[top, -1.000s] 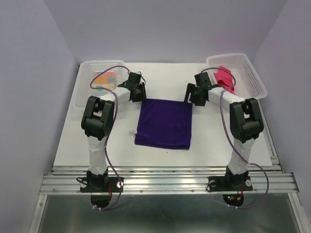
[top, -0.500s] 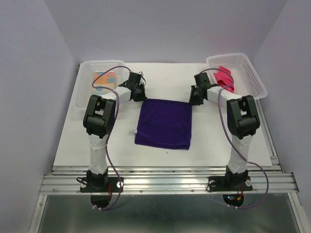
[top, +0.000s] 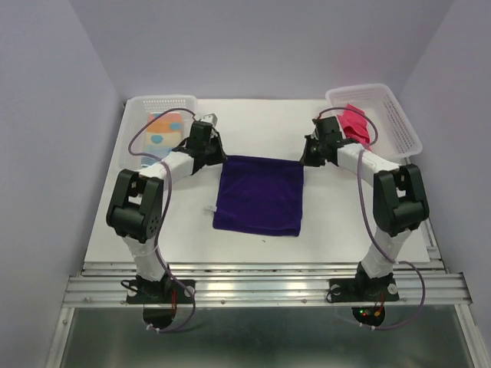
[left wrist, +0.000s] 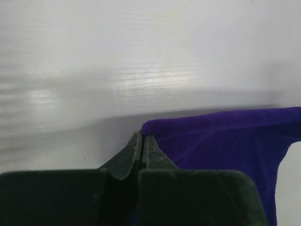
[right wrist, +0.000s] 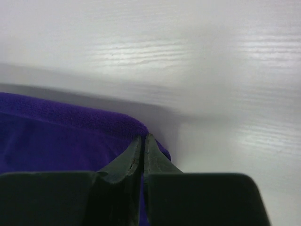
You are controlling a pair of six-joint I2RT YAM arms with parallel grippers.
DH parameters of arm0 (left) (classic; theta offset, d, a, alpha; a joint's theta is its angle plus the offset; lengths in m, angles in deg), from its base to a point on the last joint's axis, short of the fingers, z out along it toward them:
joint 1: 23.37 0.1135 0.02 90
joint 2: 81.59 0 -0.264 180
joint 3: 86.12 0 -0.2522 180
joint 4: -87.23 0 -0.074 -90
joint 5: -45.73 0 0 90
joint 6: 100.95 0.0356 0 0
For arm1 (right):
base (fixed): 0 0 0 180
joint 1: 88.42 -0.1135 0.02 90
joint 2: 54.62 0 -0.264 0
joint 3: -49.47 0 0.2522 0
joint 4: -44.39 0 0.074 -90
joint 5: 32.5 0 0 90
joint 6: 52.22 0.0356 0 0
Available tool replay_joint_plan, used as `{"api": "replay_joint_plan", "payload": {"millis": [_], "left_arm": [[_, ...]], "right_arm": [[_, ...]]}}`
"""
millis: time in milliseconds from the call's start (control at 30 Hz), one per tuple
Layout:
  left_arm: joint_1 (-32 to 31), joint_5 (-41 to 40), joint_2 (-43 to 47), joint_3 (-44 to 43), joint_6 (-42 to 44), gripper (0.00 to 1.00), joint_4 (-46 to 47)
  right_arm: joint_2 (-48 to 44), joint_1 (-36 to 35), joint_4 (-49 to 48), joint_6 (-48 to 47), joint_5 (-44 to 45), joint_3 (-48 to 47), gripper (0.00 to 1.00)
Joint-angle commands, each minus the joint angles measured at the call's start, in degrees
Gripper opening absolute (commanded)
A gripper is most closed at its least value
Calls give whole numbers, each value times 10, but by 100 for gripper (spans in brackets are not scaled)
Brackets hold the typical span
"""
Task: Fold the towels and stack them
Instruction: Fold the towel
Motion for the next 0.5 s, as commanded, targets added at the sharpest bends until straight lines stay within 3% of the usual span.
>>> {"api": "replay_joint_plan", "payload": {"millis": [0, 467], "left_arm": [[1, 1, 97, 76, -23, 0, 58], [-35, -16, 336, 366, -111, 0, 132]], "right_arm": [[-90, 0, -52, -4, -48, 73, 1], [-313, -44, -86, 51, -136, 302, 1]]}}
